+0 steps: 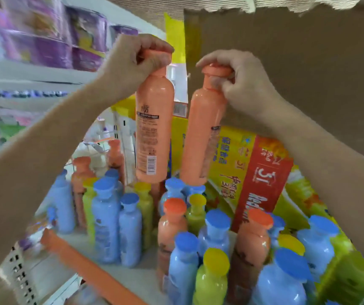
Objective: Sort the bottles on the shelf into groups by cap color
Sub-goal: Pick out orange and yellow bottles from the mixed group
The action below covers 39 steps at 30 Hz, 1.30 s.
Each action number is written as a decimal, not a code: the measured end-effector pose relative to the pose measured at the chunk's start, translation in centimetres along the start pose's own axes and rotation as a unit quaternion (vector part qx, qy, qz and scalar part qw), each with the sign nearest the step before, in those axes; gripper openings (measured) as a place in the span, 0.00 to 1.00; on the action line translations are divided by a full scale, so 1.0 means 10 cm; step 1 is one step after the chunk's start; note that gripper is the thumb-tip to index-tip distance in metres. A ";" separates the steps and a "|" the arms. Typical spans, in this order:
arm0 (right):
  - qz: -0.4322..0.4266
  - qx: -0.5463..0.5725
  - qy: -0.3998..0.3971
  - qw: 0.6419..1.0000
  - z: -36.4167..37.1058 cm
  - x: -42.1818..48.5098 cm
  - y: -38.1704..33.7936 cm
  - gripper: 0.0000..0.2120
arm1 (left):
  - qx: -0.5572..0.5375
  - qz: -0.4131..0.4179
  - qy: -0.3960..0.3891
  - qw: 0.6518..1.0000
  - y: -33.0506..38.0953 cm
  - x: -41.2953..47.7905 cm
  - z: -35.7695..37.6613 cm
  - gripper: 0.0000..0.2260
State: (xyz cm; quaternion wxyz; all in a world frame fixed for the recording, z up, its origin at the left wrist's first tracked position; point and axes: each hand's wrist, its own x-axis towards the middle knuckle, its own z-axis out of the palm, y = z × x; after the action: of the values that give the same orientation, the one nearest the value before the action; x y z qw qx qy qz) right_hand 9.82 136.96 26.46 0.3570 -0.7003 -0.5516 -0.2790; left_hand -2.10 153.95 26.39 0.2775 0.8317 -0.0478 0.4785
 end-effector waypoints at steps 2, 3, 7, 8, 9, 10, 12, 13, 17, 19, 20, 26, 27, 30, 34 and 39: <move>-0.001 -0.019 0.000 1.000 0.18 0.16 -0.03 0.18 | 0.011 -0.011 0.002 1.000 -0.17 0.06 -0.13 0.10; 0.003 -0.022 -0.001 1.000 0.27 0.23 -0.04 0.18 | 0.020 -0.015 0.006 1.000 -0.25 0.09 -0.20 0.10; 0.010 0.003 0.002 1.000 0.69 0.54 -0.09 0.18 | 0.052 -0.029 0.024 0.998 -0.57 0.23 -0.40 0.12; 0.013 0.006 0.006 1.000 0.80 0.62 -0.07 0.18 | 0.059 -0.037 0.030 0.997 -0.66 0.26 -0.44 0.13; 0.018 0.007 0.010 1.000 0.91 0.69 -0.06 0.18 | 0.062 -0.044 0.033 0.997 -0.75 0.29 -0.47 0.13; 0.025 0.011 0.014 1.000 1.02 0.76 -0.04 0.18 | 0.059 -0.050 0.032 0.996 -0.85 0.32 -0.50 0.13; 0.031 0.026 0.012 0.999 1.23 0.88 -0.04 0.17 | 0.053 -0.062 0.028 0.996 -1.06 0.36 -0.54 0.12; 0.030 0.033 0.006 0.999 1.33 0.93 -0.04 0.17 | 0.055 -0.069 0.028 0.996 -1.17 0.38 -0.55 0.13; 0.027 0.019 -0.026 0.999 1.72 1.05 -0.03 0.16 | 0.054 -0.101 0.040 0.993 -1.60 0.40 -0.54 0.13; 0.020 0.019 -0.056 0.998 1.92 1.06 -0.02 0.16 | 0.036 -0.121 0.027 0.992 -1.79 0.37 -0.52 0.15; 0.018 0.013 -0.078 0.997 2.02 1.07 -0.01 0.17 | 0.030 -0.134 0.021 0.990 -1.89 0.34 -0.50 0.16; 0.004 -0.054 -0.195 0.979 2.57 1.03 0.14 0.19 | 0.086 -0.187 0.007 0.979 -2.35 0.14 -0.41 0.15; 0.005 -0.057 -0.214 0.975 2.64 1.01 0.17 0.18 | 0.098 -0.190 -0.002 0.977 -2.40 0.09 -0.40 0.16; 0.007 -0.081 -0.271 0.959 2.85 0.98 0.29 0.18 | 0.136 -0.207 -0.023 0.968 -2.58 -0.05 -0.36 0.18; -0.029 -0.123 -0.325 0.937 3.07 0.94 0.34 0.19 | 0.145 -0.266 -0.031 0.953 -2.81 -0.21 -0.32 0.19; -0.066 -0.158 -0.362 0.916 3.23 0.94 0.37 0.18 | 0.155 -0.301 -0.103 0.935 -2.93 -0.35 -0.31 0.24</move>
State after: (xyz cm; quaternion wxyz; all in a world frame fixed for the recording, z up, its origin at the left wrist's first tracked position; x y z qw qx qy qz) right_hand 15.56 167.92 14.06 -0.0020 -0.7629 -0.6366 -0.1128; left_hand 3.71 179.52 12.50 0.2696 0.8848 0.2506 0.2856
